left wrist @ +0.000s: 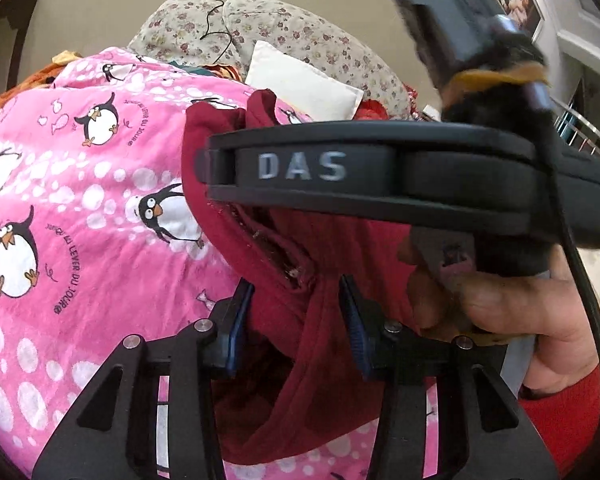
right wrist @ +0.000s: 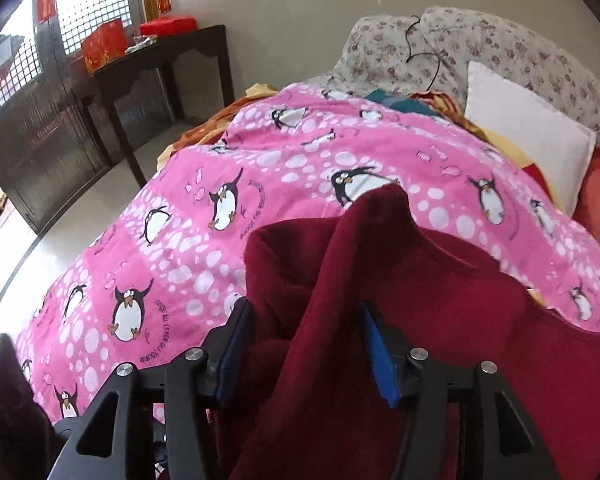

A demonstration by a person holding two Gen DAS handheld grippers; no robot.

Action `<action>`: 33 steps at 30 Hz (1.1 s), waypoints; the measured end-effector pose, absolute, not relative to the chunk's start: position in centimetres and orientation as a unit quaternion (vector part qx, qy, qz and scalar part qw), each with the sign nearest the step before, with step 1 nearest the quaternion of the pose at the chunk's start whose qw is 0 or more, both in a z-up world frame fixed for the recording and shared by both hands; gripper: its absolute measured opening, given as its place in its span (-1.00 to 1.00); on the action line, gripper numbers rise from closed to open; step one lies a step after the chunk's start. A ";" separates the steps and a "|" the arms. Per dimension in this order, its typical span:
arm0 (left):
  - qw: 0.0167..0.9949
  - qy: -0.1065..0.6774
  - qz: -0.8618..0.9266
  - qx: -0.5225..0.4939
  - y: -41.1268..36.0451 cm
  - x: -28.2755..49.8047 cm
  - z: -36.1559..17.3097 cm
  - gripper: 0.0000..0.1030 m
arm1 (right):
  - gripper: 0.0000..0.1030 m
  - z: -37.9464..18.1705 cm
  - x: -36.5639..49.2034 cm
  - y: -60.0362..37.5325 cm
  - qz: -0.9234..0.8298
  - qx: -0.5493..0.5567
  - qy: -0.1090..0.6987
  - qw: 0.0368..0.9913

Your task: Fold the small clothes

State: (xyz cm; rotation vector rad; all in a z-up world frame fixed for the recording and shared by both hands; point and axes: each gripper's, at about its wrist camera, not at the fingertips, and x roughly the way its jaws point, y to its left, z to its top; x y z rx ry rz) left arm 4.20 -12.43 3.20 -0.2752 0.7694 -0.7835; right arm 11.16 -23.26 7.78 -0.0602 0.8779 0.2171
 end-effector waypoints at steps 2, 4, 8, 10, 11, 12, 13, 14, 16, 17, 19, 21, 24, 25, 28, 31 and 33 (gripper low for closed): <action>0.846 0.362 -0.371 -0.126 -12.4 4.1 3.2 -0.20 | 0.06 8.0 11.4 -23.3 0.113 -0.029 0.435 0.893; 0.846 0.362 -0.373 -0.121 -12.5 3.9 3.2 -0.20 | 0.09 8.1 11.7 -23.3 0.120 -0.031 0.440 0.889; 0.839 0.361 -0.384 -0.132 -12.4 4.1 3.2 -0.20 | 0.30 7.2 13.0 -22.2 0.112 -0.068 0.468 0.874; 0.840 0.364 -0.381 -0.132 -12.4 4.2 3.1 -0.20 | 0.30 6.6 13.2 -21.7 0.109 -0.086 0.464 0.875; 0.840 0.365 -0.379 -0.131 -12.3 4.2 3.1 -0.20 | 0.13 6.6 13.0 -21.8 0.110 -0.088 0.455 0.880; 0.840 0.366 -0.379 -0.131 -12.2 4.2 3.0 -0.20 | -0.19 6.6 12.7 -21.9 0.110 -0.090 0.445 0.884; 0.839 0.367 -0.379 -0.133 -12.1 4.4 3.0 -0.20 | -0.33 6.7 12.3 -22.3 0.107 -0.090 0.436 0.889; 0.838 0.366 -0.382 -0.135 -12.0 4.4 3.0 -0.20 | -0.51 6.9 11.8 -22.9 0.109 -0.082 0.427 0.894; 0.833 0.361 -0.396 -0.138 -12.1 4.0 3.3 -0.20 | -0.57 7.4 10.8 -24.3 0.123 -0.046 0.411 0.902; 0.831 0.359 -0.403 -0.138 -12.1 3.9 3.4 -0.20 | -0.59 7.9 10.2 -25.4 0.134 -0.018 0.402 0.906; 0.827 0.349 -0.421 -0.130 -12.7 3.1 4.1 -0.20 | -0.62 9.1 8.6 -27.7 0.156 0.036 0.382 0.910; 0.825 0.345 -0.431 -0.125 -13.5 2.2 4.9 -0.20 | -0.68 10.3 6.8 -30.2 0.170 0.068 0.362 0.914; 0.813 0.335 -0.464 -0.107 -15.9 0.4 7.3 -0.20 | -0.69 12.2 3.8 -34.6 0.171 0.102 0.332 0.922; 0.810 0.331 -0.474 -0.097 -17.1 -0.3 8.3 -0.20 | -0.69 12.7 3.0 -36.2 0.168 0.114 0.323 0.924; 0.799 0.328 -0.499 -0.075 -20.7 -1.8 10.3 -0.20 | -0.70 14.0 0.4 -41.4 0.146 0.149 0.291 0.934; 0.785 0.333 -0.521 -0.045 -26.1 -3.2 11.4 -0.20 | -0.70 13.6 -1.7 -46.0 0.118 0.177 0.277 0.937; 0.779 0.338 -0.528 -0.026 -29.5 -4.0 11.0 -0.20 | -0.70 12.5 -2.6 -48.8 0.097 0.197 0.280 0.934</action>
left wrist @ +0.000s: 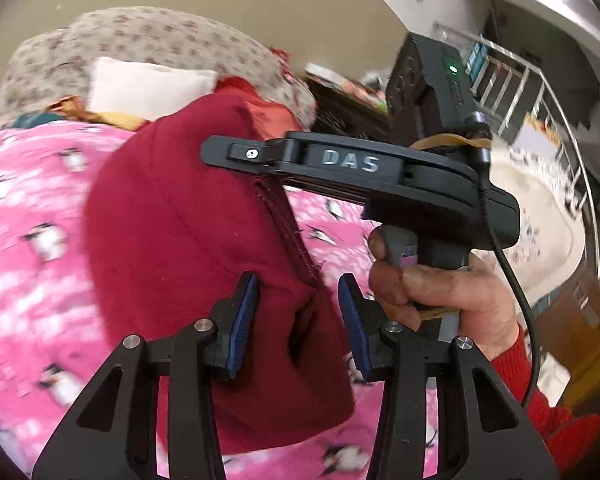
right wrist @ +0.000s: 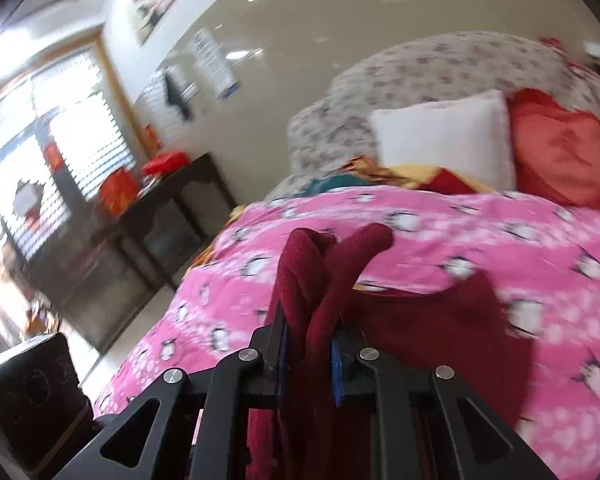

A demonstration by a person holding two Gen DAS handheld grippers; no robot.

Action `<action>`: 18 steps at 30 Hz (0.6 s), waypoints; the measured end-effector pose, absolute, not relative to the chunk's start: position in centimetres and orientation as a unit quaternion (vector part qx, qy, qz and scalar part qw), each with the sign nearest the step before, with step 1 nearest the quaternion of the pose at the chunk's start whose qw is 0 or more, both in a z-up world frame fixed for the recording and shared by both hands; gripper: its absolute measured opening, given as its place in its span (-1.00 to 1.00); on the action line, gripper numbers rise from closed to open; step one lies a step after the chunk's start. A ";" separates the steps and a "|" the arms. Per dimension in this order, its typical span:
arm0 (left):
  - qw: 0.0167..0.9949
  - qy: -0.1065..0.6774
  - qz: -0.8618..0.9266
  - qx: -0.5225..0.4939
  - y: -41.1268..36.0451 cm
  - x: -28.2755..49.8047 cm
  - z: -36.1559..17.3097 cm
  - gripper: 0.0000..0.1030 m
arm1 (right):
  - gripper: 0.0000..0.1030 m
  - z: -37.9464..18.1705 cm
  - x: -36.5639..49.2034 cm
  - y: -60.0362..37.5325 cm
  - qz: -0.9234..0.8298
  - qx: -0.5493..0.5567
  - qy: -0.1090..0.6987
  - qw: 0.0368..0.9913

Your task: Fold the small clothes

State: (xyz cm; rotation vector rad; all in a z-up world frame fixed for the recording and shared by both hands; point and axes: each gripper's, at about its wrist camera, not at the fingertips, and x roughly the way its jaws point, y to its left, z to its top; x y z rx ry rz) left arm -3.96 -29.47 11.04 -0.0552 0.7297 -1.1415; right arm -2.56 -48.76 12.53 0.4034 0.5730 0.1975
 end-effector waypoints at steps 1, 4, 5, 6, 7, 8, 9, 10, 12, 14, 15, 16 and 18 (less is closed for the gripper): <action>0.776 0.342 -0.530 -0.020 -30.5 -4.2 10.7 -0.20 | -0.70 11.7 -2.8 -50.0 0.083 0.205 0.286 0.932; 0.757 0.373 -0.537 -0.014 -34.1 -4.9 8.8 -0.20 | -0.70 8.4 -2.2 -52.9 0.038 0.222 0.319 0.921; 0.753 0.382 -0.536 -0.013 -35.0 -5.0 8.2 -0.24 | -0.70 7.4 -2.0 -53.6 0.038 0.230 0.329 0.915; 0.755 0.391 -0.526 -0.005 -35.8 -5.0 7.5 -0.24 | -0.69 6.3 -1.7 -54.2 0.045 0.243 0.338 0.908; 0.756 0.394 -0.522 0.000 -35.7 -4.9 7.3 -0.24 | -0.69 6.0 -1.8 -54.7 0.053 0.257 0.333 0.906; 0.758 0.395 -0.518 0.003 -35.4 -4.9 7.4 -0.24 | -0.67 6.1 -2.1 -55.0 0.060 0.271 0.327 0.903; 0.760 0.396 -0.515 0.004 -34.7 -5.0 7.9 -0.24 | -0.50 6.6 -2.4 -55.3 0.065 0.280 0.322 0.902; 0.763 0.396 -0.510 0.008 -34.2 -5.6 8.8 -0.24 | -0.37 7.2 -2.9 -55.5 0.058 0.277 0.317 0.905; 0.774 0.384 -0.503 0.023 -32.7 -6.5 9.9 -0.23 | -0.29 9.2 -4.0 -55.6 0.026 0.246 0.299 0.922; 0.798 0.354 -0.487 0.044 -30.5 -7.1 10.6 -0.11 | -0.29 10.7 -4.5 -55.4 0.021 0.223 0.286 0.932; 0.814 0.336 -0.471 0.056 -29.6 -7.5 10.8 -0.03 | -0.29 11.4 -4.7 -54.9 0.027 0.213 0.280 0.936; 0.829 0.322 -0.452 0.067 -29.0 -7.7 10.7 0.00 | -0.29 11.7 -4.7 -54.4 0.037 0.205 0.276 0.938; 0.850 0.308 -0.417 0.090 -28.3 -7.6 10.0 0.00 | -0.29 12.0 -4.0 -52.0 0.076 0.178 0.284 0.939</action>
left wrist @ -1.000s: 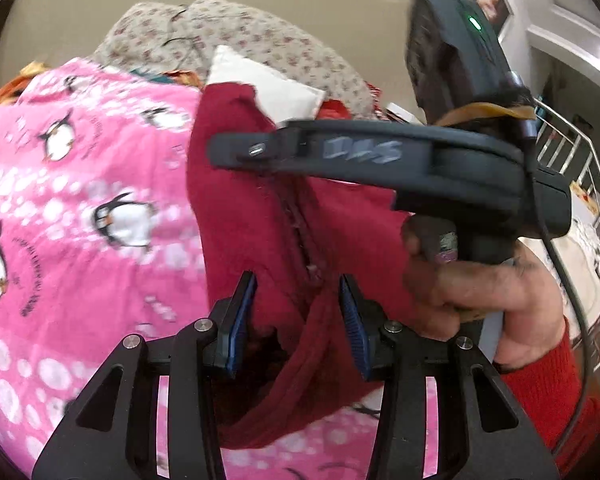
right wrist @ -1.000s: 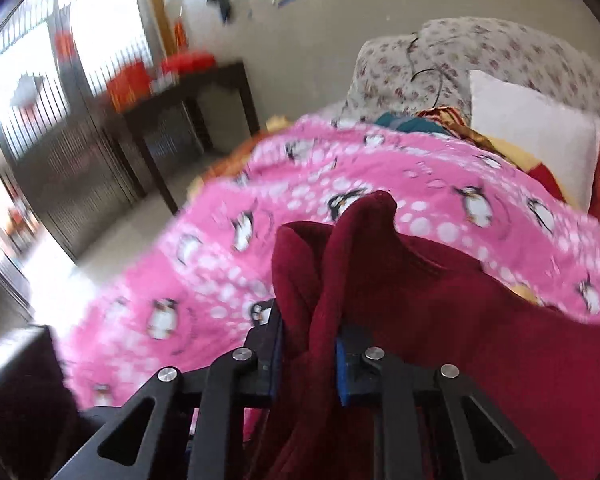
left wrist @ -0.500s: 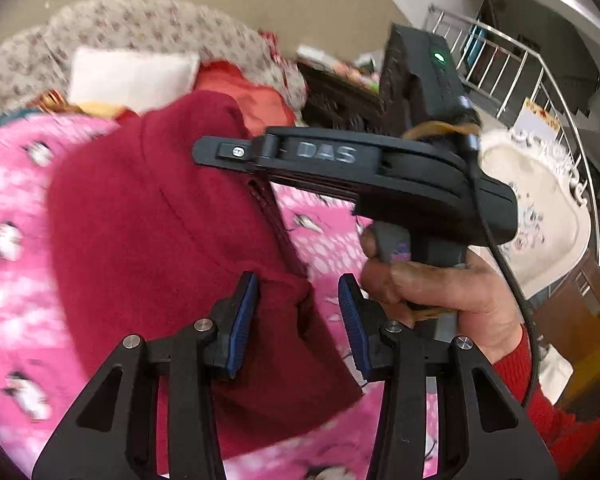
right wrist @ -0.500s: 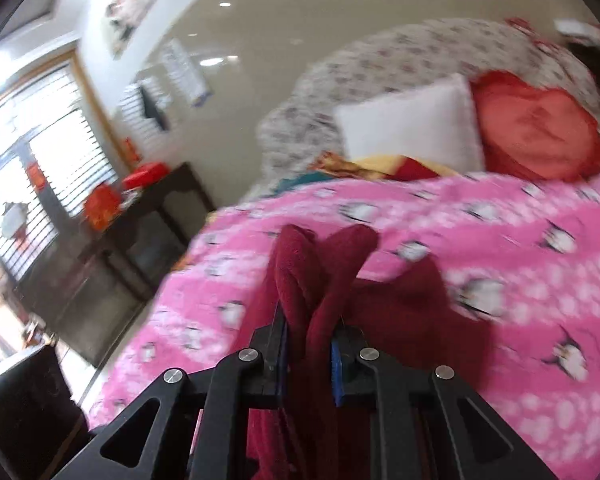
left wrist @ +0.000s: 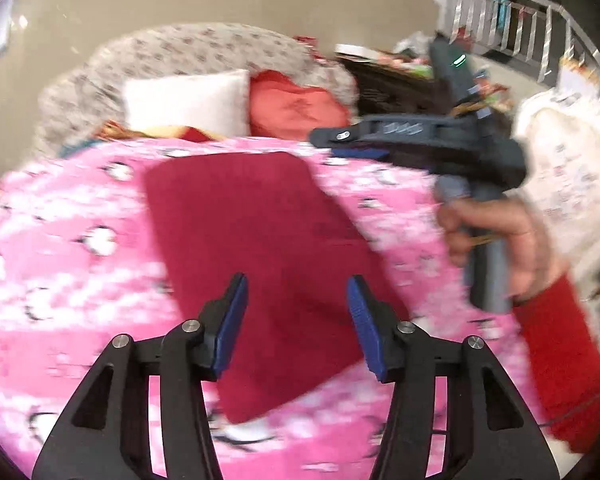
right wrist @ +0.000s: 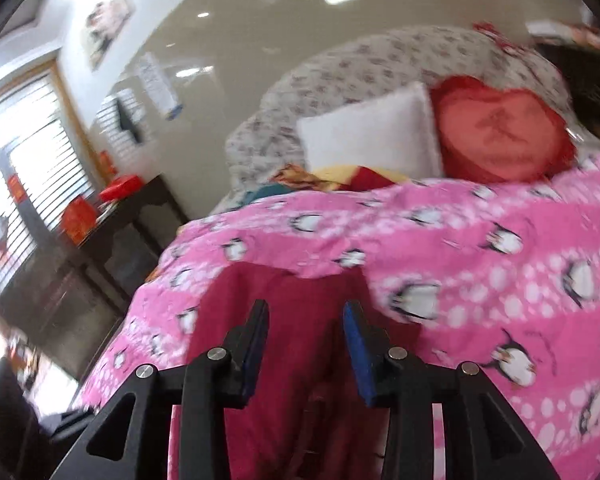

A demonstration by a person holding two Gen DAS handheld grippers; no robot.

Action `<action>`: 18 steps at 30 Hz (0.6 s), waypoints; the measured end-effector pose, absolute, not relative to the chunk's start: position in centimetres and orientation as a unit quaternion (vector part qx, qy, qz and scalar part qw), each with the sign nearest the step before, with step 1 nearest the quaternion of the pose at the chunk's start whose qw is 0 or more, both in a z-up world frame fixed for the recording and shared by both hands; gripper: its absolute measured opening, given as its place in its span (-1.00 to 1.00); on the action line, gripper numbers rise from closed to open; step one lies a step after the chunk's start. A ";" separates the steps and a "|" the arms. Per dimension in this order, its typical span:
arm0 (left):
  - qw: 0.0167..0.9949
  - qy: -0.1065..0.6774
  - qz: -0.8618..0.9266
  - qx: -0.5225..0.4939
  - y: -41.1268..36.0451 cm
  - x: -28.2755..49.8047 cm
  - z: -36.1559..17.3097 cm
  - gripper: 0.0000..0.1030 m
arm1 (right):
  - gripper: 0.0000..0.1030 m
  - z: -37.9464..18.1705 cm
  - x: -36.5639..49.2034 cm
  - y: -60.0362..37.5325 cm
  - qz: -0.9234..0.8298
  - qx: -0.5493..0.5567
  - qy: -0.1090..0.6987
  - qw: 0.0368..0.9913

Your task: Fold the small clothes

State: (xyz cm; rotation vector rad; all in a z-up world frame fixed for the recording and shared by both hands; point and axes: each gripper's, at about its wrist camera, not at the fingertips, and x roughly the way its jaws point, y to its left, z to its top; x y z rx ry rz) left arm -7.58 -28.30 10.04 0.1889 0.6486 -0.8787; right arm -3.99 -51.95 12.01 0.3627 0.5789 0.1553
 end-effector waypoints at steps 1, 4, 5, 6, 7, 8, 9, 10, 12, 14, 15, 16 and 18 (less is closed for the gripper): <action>0.850 0.311 -0.415 0.091 -28.1 -7.5 9.3 0.00 | -0.29 11.8 -3.6 -51.3 0.090 0.165 0.292 0.938; 0.832 0.358 -0.415 0.078 -28.9 -6.3 6.3 0.00 | -0.29 9.9 -1.5 -48.2 0.085 0.085 0.344 0.931; 0.830 0.363 -0.416 0.076 -28.8 -6.3 5.7 0.00 | -0.34 8.6 -0.5 -47.9 0.050 0.048 0.373 0.925; 0.830 0.361 -0.417 0.080 -29.2 -6.4 4.8 0.00 | -0.35 7.7 -0.5 -48.0 0.041 0.037 0.381 0.923; 0.831 0.355 -0.420 0.089 -29.8 -6.6 4.3 0.00 | -0.35 7.2 -0.5 -48.5 0.045 0.044 0.377 0.924; 0.834 0.347 -0.418 0.096 -30.2 -6.9 4.1 0.00 | -0.35 7.4 -1.1 -49.2 0.054 0.071 0.370 0.925; 0.836 0.343 -0.416 0.103 -30.4 -7.2 3.8 0.00 | -0.35 7.8 -1.8 -49.6 0.055 0.082 0.367 0.925; 0.835 0.343 -0.417 0.109 -30.5 -7.6 3.7 0.00 | -0.35 8.6 -2.9 -49.6 0.055 0.086 0.361 0.927; 0.832 0.345 -0.418 0.118 -30.0 -7.9 4.2 0.00 | -0.34 10.1 -5.3 -49.4 0.065 0.075 0.345 0.933; 0.828 0.351 -0.421 0.118 -29.4 -7.9 4.5 0.00 | -0.33 10.7 -8.0 -48.6 0.082 0.057 0.333 0.938; 0.829 0.350 -0.420 0.117 -28.9 -8.0 4.5 0.00 | -0.33 10.2 -8.4 -48.1 0.086 0.050 0.337 0.936; 0.831 0.349 -0.417 0.118 -28.5 -8.1 4.5 0.00 | -0.33 9.6 -9.2 -47.6 0.083 0.040 0.352 0.932; 0.834 0.354 -0.408 0.118 -27.9 -7.9 3.8 0.00 | -0.34 6.7 -10.2 -46.8 0.037 -0.009 0.395 0.918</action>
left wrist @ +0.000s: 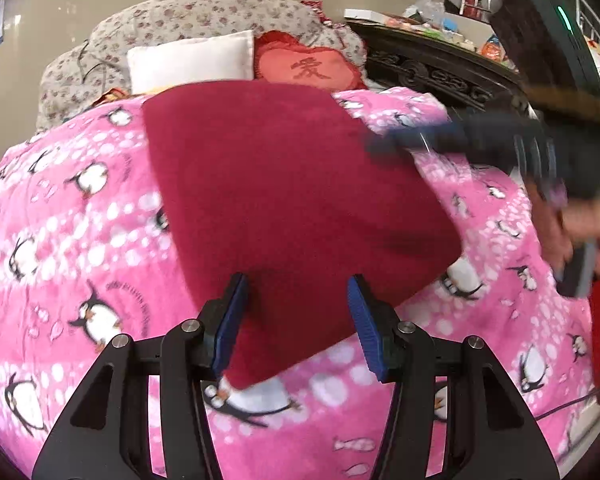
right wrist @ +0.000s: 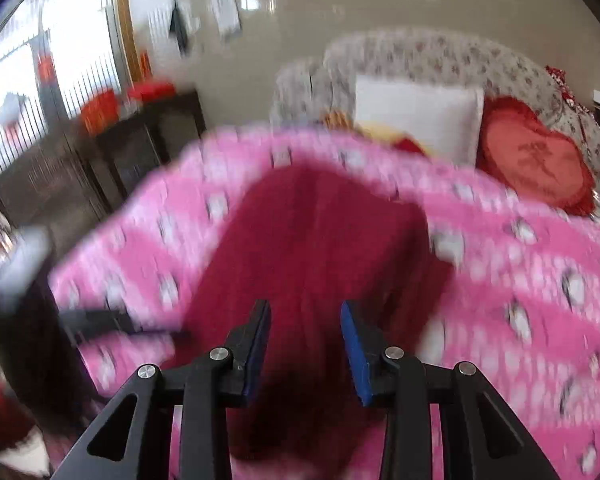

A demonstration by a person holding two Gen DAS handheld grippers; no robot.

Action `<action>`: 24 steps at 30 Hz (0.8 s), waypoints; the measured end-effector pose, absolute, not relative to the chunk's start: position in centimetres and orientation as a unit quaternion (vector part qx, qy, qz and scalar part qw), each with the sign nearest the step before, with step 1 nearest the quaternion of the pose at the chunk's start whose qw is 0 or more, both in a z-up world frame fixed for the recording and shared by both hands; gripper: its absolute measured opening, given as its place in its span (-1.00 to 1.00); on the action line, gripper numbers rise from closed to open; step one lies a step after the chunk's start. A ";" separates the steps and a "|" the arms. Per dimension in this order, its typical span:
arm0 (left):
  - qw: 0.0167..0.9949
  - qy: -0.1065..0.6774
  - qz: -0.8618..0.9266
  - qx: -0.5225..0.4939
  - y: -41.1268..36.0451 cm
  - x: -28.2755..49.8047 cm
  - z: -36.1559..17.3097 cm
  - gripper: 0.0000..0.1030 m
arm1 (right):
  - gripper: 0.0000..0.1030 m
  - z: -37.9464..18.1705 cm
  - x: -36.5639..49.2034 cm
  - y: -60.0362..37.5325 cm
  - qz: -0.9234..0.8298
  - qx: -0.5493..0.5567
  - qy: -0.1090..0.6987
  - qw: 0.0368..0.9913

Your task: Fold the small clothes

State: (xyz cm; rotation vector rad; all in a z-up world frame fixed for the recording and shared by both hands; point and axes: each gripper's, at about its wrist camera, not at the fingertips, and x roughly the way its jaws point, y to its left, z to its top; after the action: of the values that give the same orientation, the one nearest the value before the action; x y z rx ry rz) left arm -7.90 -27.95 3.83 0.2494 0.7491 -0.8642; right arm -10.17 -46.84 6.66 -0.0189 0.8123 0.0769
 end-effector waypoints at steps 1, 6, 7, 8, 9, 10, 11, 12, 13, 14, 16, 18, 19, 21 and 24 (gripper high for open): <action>0.832 0.360 -0.407 0.112 -27.9 -7.6 3.4 0.00 | -0.34 5.4 -10.5 -47.1 0.032 -0.009 0.399 0.916; 0.828 0.376 -0.406 0.086 -27.6 -7.3 3.0 0.00 | -0.34 7.1 -12.8 -48.2 0.042 0.069 0.362 0.929; 0.826 0.382 -0.408 0.077 -27.3 -7.3 3.4 0.00 | -0.33 8.0 -13.4 -47.9 0.042 0.065 0.347 0.935; 0.823 0.386 -0.412 0.063 -26.9 -7.2 3.8 0.00 | -0.33 8.5 -13.8 -47.6 0.044 0.061 0.338 0.938; 0.822 0.387 -0.414 0.049 -26.5 -7.0 4.2 0.00 | -0.33 8.7 -14.0 -47.1 0.052 0.055 0.333 0.940; 0.824 0.386 -0.414 0.027 -26.1 -6.8 4.4 0.00 | -0.33 8.5 -14.0 -46.4 0.059 0.047 0.335 0.939; 0.825 0.387 -0.412 0.016 -25.8 -6.6 4.5 0.00 | -0.33 7.6 -13.5 -46.0 0.054 0.036 0.348 0.935; 0.826 0.392 -0.406 0.003 -25.7 -6.2 4.3 0.00 | -0.34 6.6 -13.1 -45.9 0.040 0.029 0.365 0.930; 0.825 0.397 -0.402 0.000 -25.8 -6.1 4.2 0.00 | -0.34 5.2 -12.5 -46.1 0.016 0.022 0.388 0.921; 0.824 0.405 -0.397 -0.002 -25.9 -5.9 3.8 0.00 | -0.34 4.3 -12.2 -46.5 0.013 0.030 0.395 0.918; 0.822 0.415 -0.389 0.002 -25.9 -5.7 3.3 0.00 | -0.33 4.5 -12.8 -47.1 0.023 0.055 0.387 0.920; 0.824 0.413 -0.388 0.003 -25.5 -5.6 3.6 0.00 | -0.34 5.7 -13.7 -47.6 0.035 0.075 0.373 0.924; 0.825 0.411 -0.388 -0.001 -25.2 -5.4 3.9 0.00 | -0.33 6.4 -14.0 -48.2 0.039 0.090 0.359 0.928; 0.828 0.406 -0.387 -0.025 -24.5 -4.5 4.5 0.16 | 0.03 7.4 -14.2 -49.5 0.026 0.125 0.334 0.934; 0.825 0.410 -0.378 -0.093 -23.7 -2.4 4.6 0.53 | 0.59 7.1 -12.7 -51.8 -0.002 0.172 0.320 0.932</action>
State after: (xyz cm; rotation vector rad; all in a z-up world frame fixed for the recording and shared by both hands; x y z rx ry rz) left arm -2.37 -23.75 4.58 -0.1984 0.8716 -0.8028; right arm -12.69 -51.76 7.09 0.3525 0.6544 -0.0033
